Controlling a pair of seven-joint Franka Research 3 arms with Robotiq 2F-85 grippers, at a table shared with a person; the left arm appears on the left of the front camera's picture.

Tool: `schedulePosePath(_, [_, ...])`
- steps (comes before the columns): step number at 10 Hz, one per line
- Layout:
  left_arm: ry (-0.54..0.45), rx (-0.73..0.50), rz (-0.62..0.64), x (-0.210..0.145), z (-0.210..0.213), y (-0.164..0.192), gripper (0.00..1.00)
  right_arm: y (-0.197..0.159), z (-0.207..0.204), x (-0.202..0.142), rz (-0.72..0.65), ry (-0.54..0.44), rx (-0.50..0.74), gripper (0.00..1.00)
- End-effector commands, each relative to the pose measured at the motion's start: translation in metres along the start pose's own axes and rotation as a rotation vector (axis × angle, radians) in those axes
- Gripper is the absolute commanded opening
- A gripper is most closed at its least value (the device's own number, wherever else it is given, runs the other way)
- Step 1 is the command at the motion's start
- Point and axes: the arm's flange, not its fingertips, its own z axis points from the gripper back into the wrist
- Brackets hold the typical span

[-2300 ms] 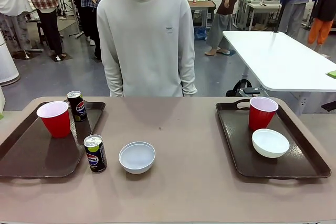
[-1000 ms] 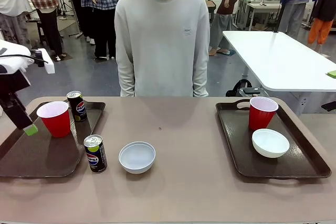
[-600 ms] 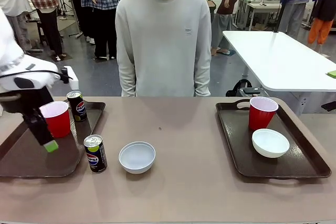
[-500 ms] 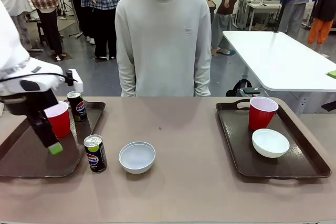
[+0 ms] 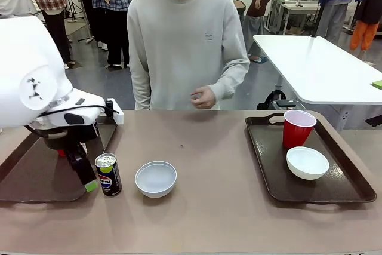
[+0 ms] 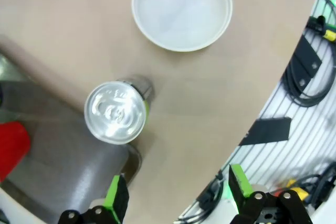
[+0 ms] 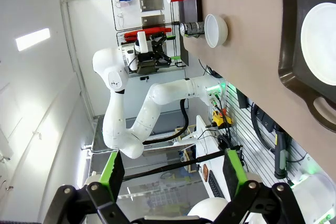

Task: Prepare tableware on both trays.
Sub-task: Pick up a Picnic Bowl from the table and place it on a Handle tray.

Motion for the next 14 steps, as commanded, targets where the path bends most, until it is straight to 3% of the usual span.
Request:
schedulePosePath(1, [-0.005,0.025,0.011,-0.019,-0.026,-0.011,1.00,0.003,-0.001,-0.002,-0.016,0.002,0.009,0.99])
schedulePosePath(3, [-0.029,0.049,0.004,-0.021,-0.024,-0.010,1.00,0.003,-0.001,-0.002,-0.016,0.002,0.009,0.99])
schedulePosePath(4, [0.015,0.010,-0.011,0.006,-0.009,-0.008,1.00,0.003,-0.001,-0.002,-0.016,0.002,0.009,0.99])
schedulePosePath(7, [0.012,0.022,-0.008,0.007,-0.009,-0.008,1.00,0.003,-0.001,-0.002,-0.016,0.002,0.009,0.99])
schedulePosePath(9, [-0.063,0.017,0.009,-0.062,0.024,0.000,1.00,0.003,-0.001,-0.002,-0.016,0.002,0.009,0.99])
schedulePosePath(14, [-0.035,0.014,0.025,-0.062,0.019,0.011,1.00,0.003,-0.001,-0.002,-0.016,0.002,0.009,0.99])
